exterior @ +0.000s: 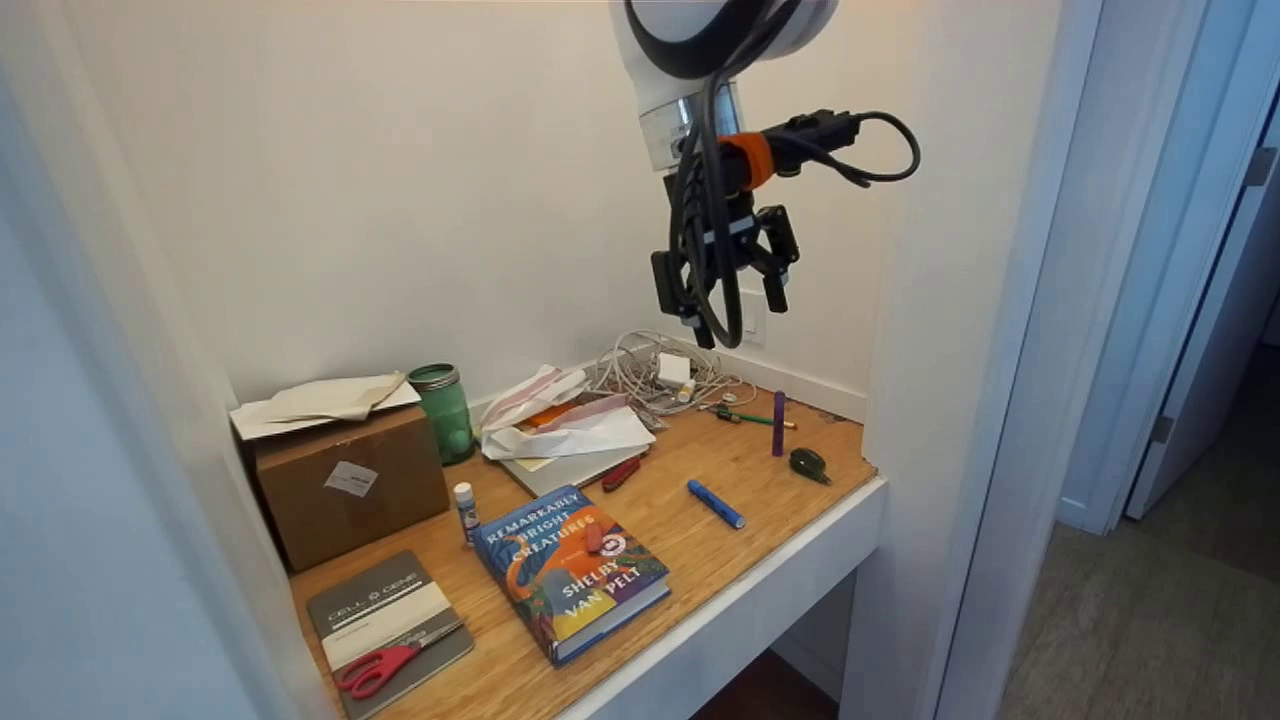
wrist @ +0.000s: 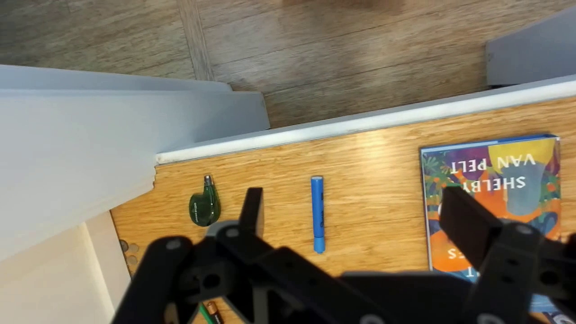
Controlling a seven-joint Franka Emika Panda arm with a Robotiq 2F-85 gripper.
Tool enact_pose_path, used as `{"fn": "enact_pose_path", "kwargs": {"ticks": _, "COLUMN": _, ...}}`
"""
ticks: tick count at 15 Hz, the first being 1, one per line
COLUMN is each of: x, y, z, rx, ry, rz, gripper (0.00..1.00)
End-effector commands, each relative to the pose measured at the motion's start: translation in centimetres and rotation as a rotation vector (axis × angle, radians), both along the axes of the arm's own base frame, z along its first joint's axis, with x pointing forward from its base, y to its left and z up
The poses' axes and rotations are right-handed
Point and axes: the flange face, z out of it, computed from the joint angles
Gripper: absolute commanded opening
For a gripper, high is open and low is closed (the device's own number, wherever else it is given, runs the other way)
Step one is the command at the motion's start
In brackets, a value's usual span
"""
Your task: Put the blue marker in an upright position
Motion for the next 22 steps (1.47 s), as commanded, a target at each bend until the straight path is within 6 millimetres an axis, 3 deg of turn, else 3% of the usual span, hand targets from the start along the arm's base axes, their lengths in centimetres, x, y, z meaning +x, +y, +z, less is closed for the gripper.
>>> {"fn": "enact_pose_path", "kwargs": {"ticks": 1, "x": 2.9, "y": 2.4, "z": -2.1, "rx": -0.095, "ry": 0.051, "rz": 0.061, "gripper": 1.0}}
{"fn": "enact_pose_path", "kwargs": {"ticks": 5, "x": 5.7, "y": 3.1, "z": -5.0, "rx": -0.202, "ry": 0.129, "rz": 0.109, "gripper": 1.0}}
{"fn": "enact_pose_path", "kwargs": {"ticks": 13, "x": 11.9, "y": 2.7, "z": -11.4, "rx": -0.101, "ry": 0.228, "rz": 0.268, "gripper": 1.0}}
{"fn": "enact_pose_path", "kwargs": {"ticks": 20, "x": 14.7, "y": 3.0, "z": -16.8, "rx": 0.007, "ry": 0.254, "rz": 0.435, "gripper": 1.0}}
{"fn": "enact_pose_path", "kwargs": {"ticks": 21, "x": 13.7, "y": 2.5, "z": -16.1, "rx": -0.046, "ry": 0.258, "rz": 0.397, "gripper": 1.0}}
{"fn": "enact_pose_path", "kwargs": {"ticks": 22, "x": 13.8, "y": 2.5, "z": -16.7, "rx": -0.044, "ry": 0.26, "rz": 0.401, "gripper": 1.0}}
